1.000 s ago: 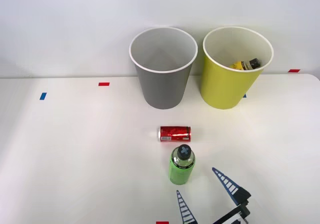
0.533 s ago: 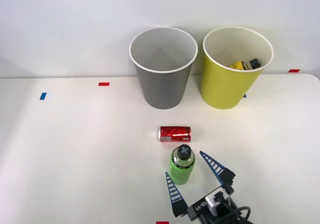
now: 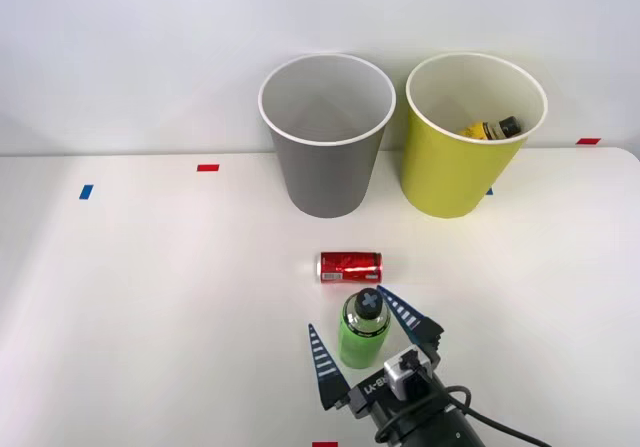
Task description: Put cans in the gray bin, plastic bottles in the light green bin
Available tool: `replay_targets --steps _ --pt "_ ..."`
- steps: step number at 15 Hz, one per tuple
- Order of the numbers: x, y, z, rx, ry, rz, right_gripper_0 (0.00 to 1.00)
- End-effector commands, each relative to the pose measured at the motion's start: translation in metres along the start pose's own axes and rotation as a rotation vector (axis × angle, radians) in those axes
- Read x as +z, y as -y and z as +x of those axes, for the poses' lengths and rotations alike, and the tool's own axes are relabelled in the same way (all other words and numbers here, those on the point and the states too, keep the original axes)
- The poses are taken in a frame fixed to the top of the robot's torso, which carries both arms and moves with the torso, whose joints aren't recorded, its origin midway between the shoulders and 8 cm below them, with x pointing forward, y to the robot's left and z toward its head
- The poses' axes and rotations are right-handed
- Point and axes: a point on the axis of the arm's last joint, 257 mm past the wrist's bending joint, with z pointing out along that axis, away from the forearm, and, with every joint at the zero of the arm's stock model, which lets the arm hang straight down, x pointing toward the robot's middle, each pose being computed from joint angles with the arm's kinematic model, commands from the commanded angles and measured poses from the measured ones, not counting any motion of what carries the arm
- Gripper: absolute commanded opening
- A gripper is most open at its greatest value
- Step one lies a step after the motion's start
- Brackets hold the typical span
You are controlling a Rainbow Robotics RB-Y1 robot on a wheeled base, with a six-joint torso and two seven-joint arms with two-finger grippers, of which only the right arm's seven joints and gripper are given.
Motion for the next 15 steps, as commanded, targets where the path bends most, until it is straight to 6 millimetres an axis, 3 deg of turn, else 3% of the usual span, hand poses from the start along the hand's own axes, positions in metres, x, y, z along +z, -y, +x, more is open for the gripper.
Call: replay_targets --steps 1,6,7,9,15 --pt "0.0092 0.0024 -0.0045 0.006 0.006 0.015 1.0" --pt "0.0101 0.0093 -0.0014 -0.028 -0.006 0.027 1.0" --pt "0.0102 0.009 -0.0022 -0.034 -0.004 0.026 0.76" --pt "0.0109 0.0095 -0.002 -0.04 -0.005 0.029 0.0" --pt "0.0082 0.0098 -0.0005 -0.054 -0.009 0.036 0.0"
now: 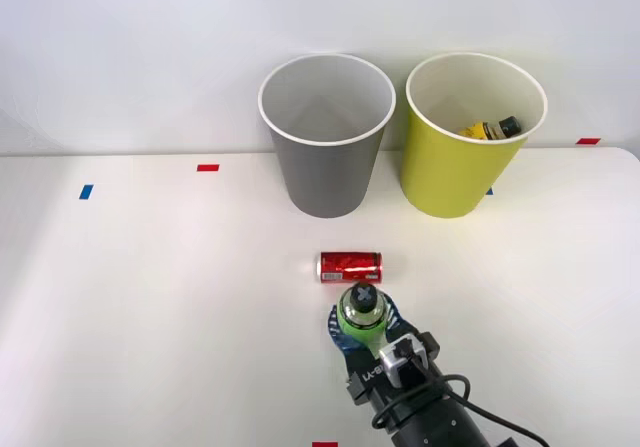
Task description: Put cans in the gray bin, plastic bottles in the light green bin
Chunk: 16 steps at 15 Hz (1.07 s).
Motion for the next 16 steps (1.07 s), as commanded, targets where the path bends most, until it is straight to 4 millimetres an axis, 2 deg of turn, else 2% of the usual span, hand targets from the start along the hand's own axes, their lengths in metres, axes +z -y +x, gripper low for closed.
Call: replay_targets --steps 1,3,7,10,13,14,16 --pt "-0.003 0.005 -0.002 -0.019 0.009 0.019 0.0" --pt "-0.004 0.021 -0.021 -0.038 0.033 0.036 0.0" --pt "-0.005 0.034 -0.07 0.039 0.063 0.027 0.0" --pt "0.017 0.046 -0.113 0.098 0.128 0.028 0.0" --pt "0.056 0.064 -0.166 0.148 0.215 0.001 0.0" --pt "0.069 0.075 -0.185 0.165 0.244 -0.006 0.0" --pt "0.082 0.095 -0.211 0.185 0.283 -0.018 0.0"
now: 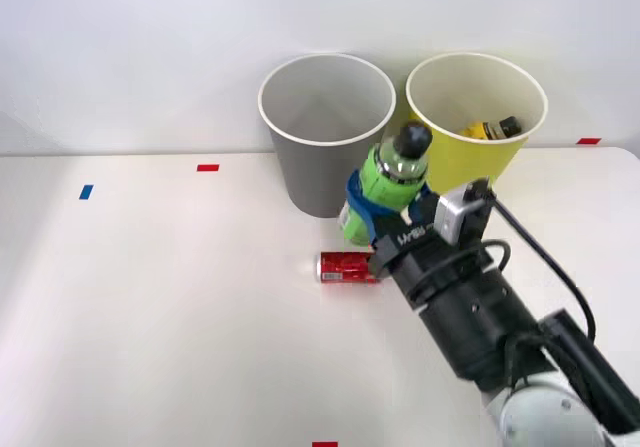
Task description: Put cans in the gray bin, plastic bottles in the light green bin
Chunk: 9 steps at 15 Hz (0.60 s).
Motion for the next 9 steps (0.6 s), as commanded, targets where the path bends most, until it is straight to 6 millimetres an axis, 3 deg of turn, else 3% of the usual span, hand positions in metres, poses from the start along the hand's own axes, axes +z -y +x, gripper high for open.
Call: replay_targets --steps 1,4,9 --pt "0.036 0.028 -0.055 0.037 0.093 -0.018 0.0" --pt "0.051 0.05 -0.093 0.056 0.153 -0.04 0.0" --pt "0.105 0.093 -0.1 0.025 0.175 0.028 0.0"
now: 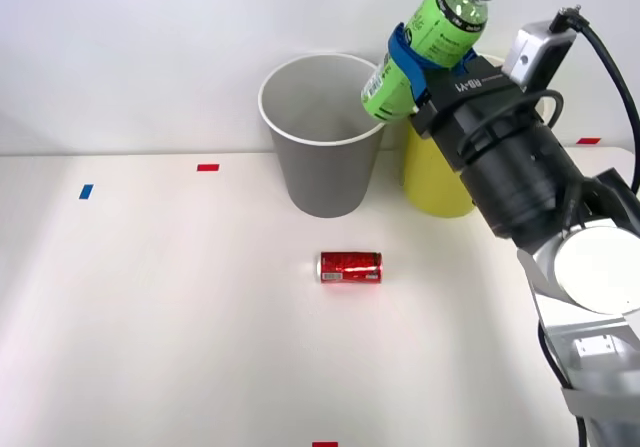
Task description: Put cans in the gray bin, plastic bottles in the light green bin
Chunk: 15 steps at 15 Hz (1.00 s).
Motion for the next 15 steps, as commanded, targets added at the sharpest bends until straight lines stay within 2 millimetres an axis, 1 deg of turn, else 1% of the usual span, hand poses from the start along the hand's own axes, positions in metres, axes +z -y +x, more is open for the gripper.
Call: replay_targets --steps 1,2,3,4,5,7,9,11,12,15 --pt "0.034 0.034 0.005 -0.075 -0.006 0.063 0.0" --pt "0.044 0.047 0.007 -0.086 -0.01 0.082 0.0" --pt "0.049 0.056 0.01 -0.087 -0.018 0.095 0.0" --pt "0.053 0.07 0.016 -0.098 -0.034 0.115 0.0" --pt "0.055 0.087 0.019 -0.159 -0.057 0.139 0.0" --pt "0.051 0.11 0.021 -0.233 -0.086 0.17 0.0" --pt "0.046 0.124 0.017 -0.243 -0.089 0.19 0.0" --pt "0.042 0.133 0.015 -0.247 -0.091 0.203 0.0" --pt "0.042 0.134 0.017 -0.253 -0.096 0.205 0.0" --pt "0.041 0.143 0.033 -0.257 -0.119 0.23 0.0"
